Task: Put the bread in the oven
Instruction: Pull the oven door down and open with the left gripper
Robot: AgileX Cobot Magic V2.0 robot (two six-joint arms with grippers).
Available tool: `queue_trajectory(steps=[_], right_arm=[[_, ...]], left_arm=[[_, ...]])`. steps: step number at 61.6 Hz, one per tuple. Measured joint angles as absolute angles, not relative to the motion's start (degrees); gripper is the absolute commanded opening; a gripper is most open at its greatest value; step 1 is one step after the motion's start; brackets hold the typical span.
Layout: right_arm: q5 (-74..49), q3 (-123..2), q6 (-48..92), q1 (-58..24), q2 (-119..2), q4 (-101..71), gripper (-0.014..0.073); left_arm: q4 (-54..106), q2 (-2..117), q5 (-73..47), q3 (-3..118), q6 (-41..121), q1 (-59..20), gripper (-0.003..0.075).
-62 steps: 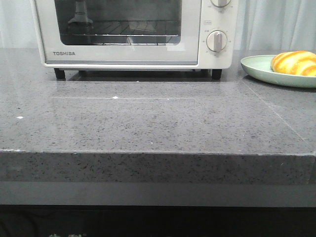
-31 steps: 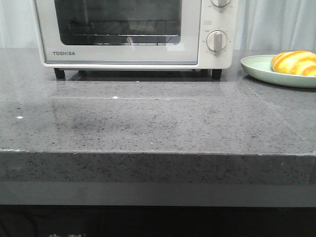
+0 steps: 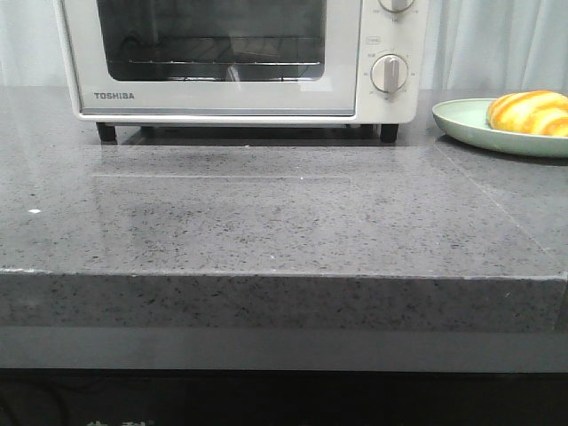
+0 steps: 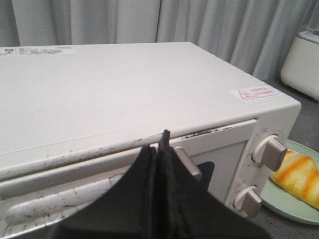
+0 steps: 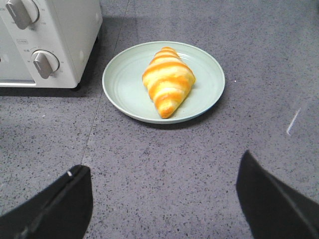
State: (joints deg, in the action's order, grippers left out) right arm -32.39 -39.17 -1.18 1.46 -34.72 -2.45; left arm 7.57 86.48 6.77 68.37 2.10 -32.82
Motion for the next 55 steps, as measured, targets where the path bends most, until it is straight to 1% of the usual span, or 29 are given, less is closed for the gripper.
queue_trajectory(steps=[14, 22, 31, 39, 46, 55], right_arm=[[-32.39, -39.17, -1.18, 1.46, -34.72, -2.45, 0.0604], [-32.39, -39.17, -1.18, 1.46, -34.72, -2.45, 0.0604], [-32.39, -39.17, -1.18, 1.46, -34.72, -2.45, 0.0604], [-32.39, -39.17, -1.18, 1.46, -34.72, -2.45, 0.0604], [-32.39, -39.17, -1.18, 1.46, -34.72, -2.45, 0.0604], [-32.39, -39.17, -1.18, 1.46, -34.72, -2.45, 0.0604]], left_arm=[[6.97, 91.19, 12.29, 70.00, 2.21, -32.82, -0.0018], [6.48, 92.15, 12.59, 70.23, 2.32, -32.56, -0.0018], [6.27, 91.99, 9.48, 70.62, 2.39, -32.47, -0.0018], [6.14, 90.24, 3.36, 70.91, 2.39, -33.11, -0.0018], [6.14, 87.35, -4.90, 71.13, 2.39, -33.82, -0.0018], [6.45, 82.99, -19.76, 71.13, 2.39, -34.50, -0.0018]])
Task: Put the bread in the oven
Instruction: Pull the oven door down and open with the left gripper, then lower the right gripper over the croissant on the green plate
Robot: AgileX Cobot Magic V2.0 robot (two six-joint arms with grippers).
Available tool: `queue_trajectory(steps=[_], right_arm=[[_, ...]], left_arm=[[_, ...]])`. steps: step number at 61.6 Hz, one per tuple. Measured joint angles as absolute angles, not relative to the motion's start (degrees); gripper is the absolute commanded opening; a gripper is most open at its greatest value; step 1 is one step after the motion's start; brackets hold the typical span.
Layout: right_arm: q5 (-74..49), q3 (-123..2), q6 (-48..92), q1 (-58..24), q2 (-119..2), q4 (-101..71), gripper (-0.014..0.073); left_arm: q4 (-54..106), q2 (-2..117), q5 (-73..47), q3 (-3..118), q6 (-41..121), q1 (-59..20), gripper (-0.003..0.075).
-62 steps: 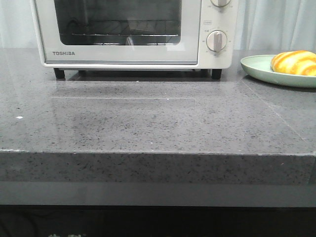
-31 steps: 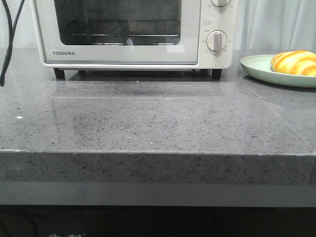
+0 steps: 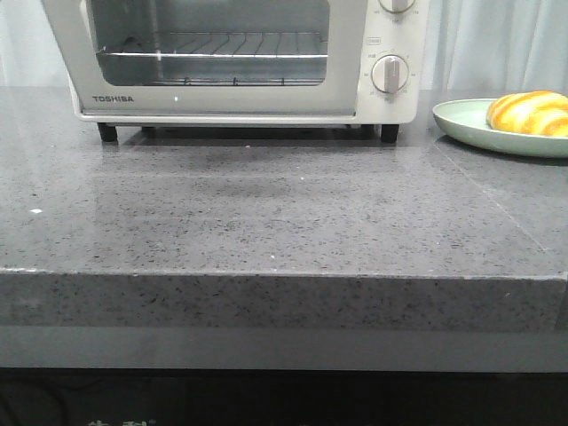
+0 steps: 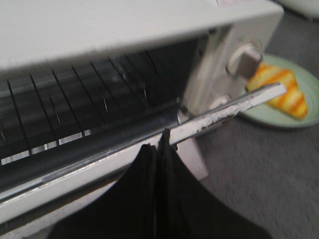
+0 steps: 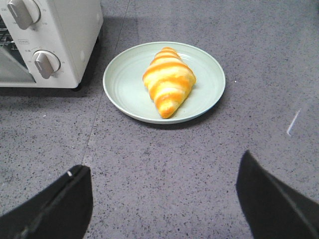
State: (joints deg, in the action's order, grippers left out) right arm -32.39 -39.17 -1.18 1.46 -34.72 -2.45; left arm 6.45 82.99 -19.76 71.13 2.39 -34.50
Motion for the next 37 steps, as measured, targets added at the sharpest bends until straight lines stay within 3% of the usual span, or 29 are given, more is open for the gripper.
queue_trajectory(steps=[11, 37], right_arm=[[-32.39, -39.17, -1.18, 1.46, -34.72, -2.45, 0.0604], [-33.29, -39.41, -1.18, 1.46, -35.23, -2.45, 0.0604]], left_arm=[[6.57, 76.75, -34.00, 70.21, 2.39, -34.60, -0.0018], [-4.95, 57.39, -44.01, 67.46, -5.32, -34.60, -0.0018]])
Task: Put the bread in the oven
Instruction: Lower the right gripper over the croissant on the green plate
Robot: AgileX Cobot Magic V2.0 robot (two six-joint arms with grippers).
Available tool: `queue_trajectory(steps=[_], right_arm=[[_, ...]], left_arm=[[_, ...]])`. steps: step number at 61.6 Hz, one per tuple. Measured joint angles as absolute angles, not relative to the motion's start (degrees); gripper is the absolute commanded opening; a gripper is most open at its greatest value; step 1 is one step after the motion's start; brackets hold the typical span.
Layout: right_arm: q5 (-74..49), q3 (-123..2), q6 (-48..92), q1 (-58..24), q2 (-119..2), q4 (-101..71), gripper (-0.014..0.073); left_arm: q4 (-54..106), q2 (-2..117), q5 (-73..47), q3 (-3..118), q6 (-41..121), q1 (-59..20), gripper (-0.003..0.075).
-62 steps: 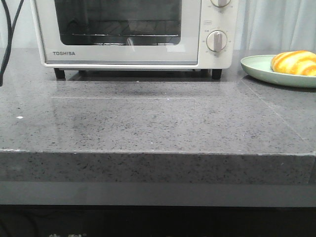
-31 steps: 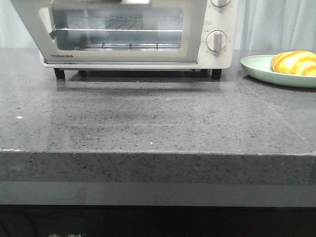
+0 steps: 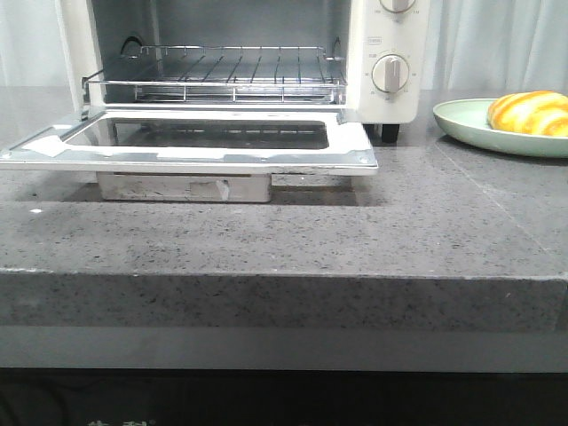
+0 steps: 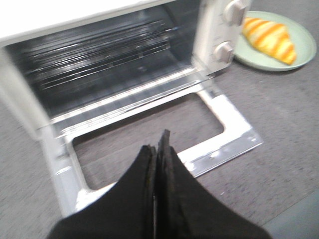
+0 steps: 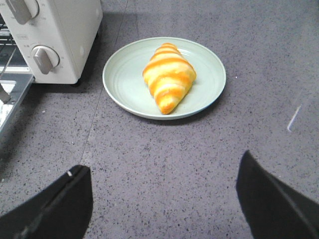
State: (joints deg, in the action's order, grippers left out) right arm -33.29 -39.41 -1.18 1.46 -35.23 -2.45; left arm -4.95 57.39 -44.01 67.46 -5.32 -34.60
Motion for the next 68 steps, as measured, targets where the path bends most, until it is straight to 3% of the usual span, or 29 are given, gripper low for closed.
queue_trajectory(steps=[20, 68], right_arm=[[-42.23, -50.73, -2.72, 1.46, -49.88, -2.45, 0.0604], [-47.98, -82.15, -3.20, 1.46, -97.34, -1.13, 0.0604]], left_arm=[[-7.62, 48.61, -48.34, 63.06, -7.92, -34.60, -0.0018], [-7.71, 48.00, -48.74, 62.95, -8.13, -34.60, -0.0018]])
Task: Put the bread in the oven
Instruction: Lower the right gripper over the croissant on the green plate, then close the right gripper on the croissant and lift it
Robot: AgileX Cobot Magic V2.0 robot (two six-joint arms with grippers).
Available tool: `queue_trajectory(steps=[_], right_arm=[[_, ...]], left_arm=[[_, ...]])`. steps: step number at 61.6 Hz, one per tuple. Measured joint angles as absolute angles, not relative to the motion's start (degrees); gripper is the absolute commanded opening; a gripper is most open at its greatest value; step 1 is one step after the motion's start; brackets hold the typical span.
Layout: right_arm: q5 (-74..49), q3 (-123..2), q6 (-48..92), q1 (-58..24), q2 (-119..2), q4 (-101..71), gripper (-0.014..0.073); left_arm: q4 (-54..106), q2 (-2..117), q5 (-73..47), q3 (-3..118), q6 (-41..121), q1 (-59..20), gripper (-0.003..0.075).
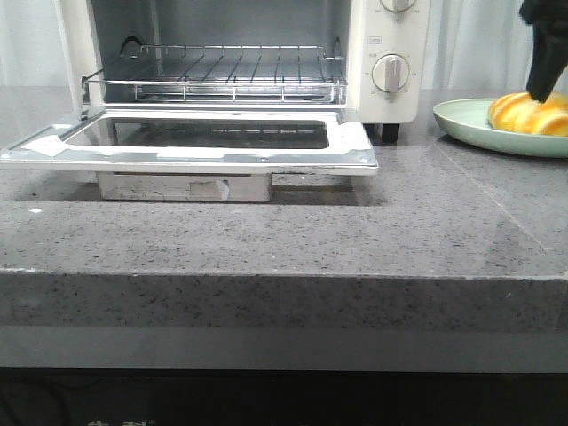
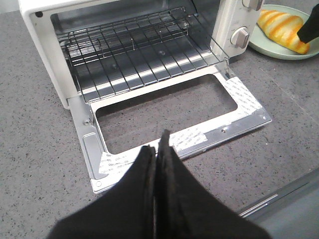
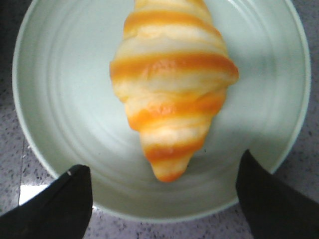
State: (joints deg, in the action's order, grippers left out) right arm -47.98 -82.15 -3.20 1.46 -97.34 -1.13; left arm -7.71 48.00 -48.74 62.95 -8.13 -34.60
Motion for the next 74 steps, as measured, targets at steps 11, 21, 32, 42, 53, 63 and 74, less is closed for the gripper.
queue_trajectory(steps=[11, 21, 32, 42, 53, 63, 74], right_arm=[[-47.40, -85.30, -3.20, 1.46, -102.94, -1.13, 0.0604], [-46.05, -86.13, -3.20, 1.46, -105.68, -0.89, 0.0592], [-45.32, -86.24, -3.20, 1.46, -106.80, 0.00, 0.0381], [-45.18, -86.35, -3.20, 1.54, -106.86, 0.00, 0.0130], [-45.29, -86.35, -3.20, 1.54, -106.73, 0.00, 0.0053], [-47.99, -86.35, -3.20, 1.54, -104.07, -0.32, 0.0052], [-53.24, -86.35, -3.20, 1.54, -97.28, -0.66, 0.0052]], left_arm=[[-7.71, 48.00, -48.82, 62.95, -8.13, -34.60, -0.0018], [-7.71, 48.00, -48.96, 62.95, -8.13, -34.60, -0.0018], [-7.71, 48.00, -48.95, 62.95, -8.13, -34.60, -0.0018], [-7.71, 48.00, -49.06, 62.95, -8.13, -34.60, -0.0018], [-7.71, 48.00, -49.17, 62.95, -8.13, -34.60, -0.0018], [-7.71, 48.00, -49.18, 62.95, -8.13, -34.60, -0.0018], [-7.71, 48.00, -49.18, 62.95, -8.13, -34.60, -0.0018]])
